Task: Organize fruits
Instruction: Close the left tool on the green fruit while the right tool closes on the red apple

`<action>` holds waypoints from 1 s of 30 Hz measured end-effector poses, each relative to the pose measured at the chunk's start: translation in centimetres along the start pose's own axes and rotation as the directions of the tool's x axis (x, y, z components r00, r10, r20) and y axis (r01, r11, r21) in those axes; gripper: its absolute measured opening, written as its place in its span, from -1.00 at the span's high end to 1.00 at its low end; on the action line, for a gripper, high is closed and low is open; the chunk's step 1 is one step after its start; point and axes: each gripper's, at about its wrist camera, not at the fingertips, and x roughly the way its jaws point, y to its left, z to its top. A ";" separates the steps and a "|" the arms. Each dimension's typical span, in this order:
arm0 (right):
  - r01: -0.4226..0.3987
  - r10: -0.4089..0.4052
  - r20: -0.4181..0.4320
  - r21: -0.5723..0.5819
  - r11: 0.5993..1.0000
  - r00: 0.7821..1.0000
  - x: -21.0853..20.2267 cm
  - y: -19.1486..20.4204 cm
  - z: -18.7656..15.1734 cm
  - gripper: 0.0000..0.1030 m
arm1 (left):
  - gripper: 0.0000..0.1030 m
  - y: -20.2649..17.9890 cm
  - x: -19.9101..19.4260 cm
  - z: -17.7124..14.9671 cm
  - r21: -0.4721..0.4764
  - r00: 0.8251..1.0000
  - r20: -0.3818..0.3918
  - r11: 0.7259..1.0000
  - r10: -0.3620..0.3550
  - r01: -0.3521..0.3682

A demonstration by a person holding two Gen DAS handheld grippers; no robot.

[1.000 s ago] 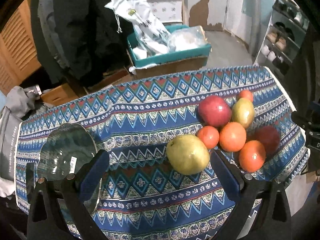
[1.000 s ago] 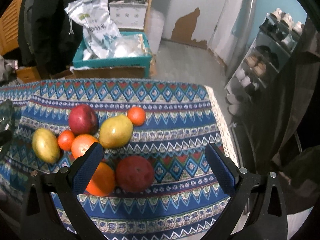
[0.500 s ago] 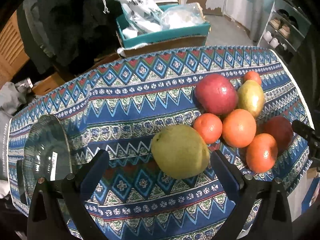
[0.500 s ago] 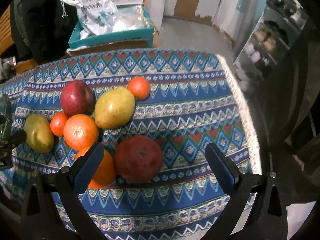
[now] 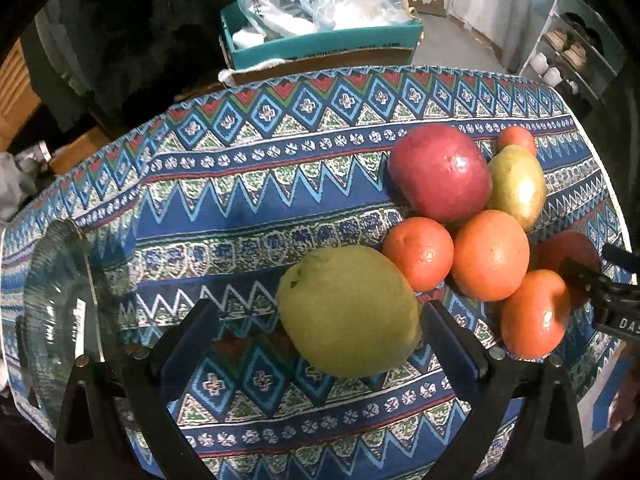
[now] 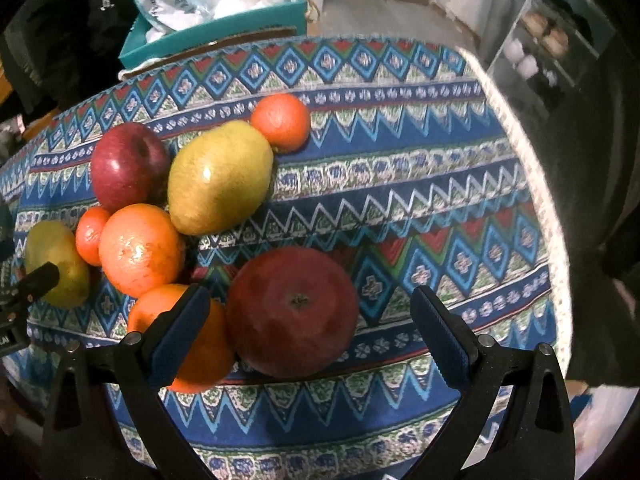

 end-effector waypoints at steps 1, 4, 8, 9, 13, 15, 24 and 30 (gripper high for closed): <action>-0.004 0.004 -0.009 0.014 1.000 1.000 0.3 -0.2 0.0 -0.93 | -0.98 -0.1 0.2 0.0 -0.002 1.000 -0.002 1.000 -0.003 0.003; -0.021 0.023 -0.036 0.051 0.998 0.999 1.2 -0.8 0.0 -0.87 | -0.98 -0.3 0.7 0.0 0.003 1.000 -0.009 1.000 -0.006 0.006; -0.063 0.069 -0.055 0.101 0.993 0.996 1.8 -1.2 0.1 -0.83 | -0.93 -0.6 1.7 0.0 0.006 0.999 -0.029 1.000 -0.020 0.020; -0.070 0.077 -0.057 0.107 0.992 0.995 1.8 -1.3 0.0 -0.77 | -0.90 -0.7 1.9 0.0 0.005 0.999 -0.035 1.000 -0.027 0.027; -0.114 0.122 -0.064 0.114 0.987 0.991 2.0 -1.1 0.1 -0.54 | -0.72 -1.0 2.9 0.0 0.001 0.997 -0.059 0.998 -0.057 0.057; -0.124 0.132 -0.068 0.115 0.986 0.989 2.1 -1.0 0.2 -0.46 | -0.62 -0.9 3.4 -0.1 -0.006 0.995 -0.067 0.997 -0.080 0.080; -0.125 0.132 -0.064 0.095 0.988 0.989 1.8 -0.6 0.2 -0.44 | -0.57 -1.0 3.9 -0.6 -0.002 0.994 -0.044 0.995 -0.098 0.099; -0.069 0.069 -0.003 -0.008 0.998 0.998 0.5 0.9 0.4 -0.44 | -0.57 -1.0 2.4 -1.6 -0.004 0.995 -0.039 0.996 -0.090 0.090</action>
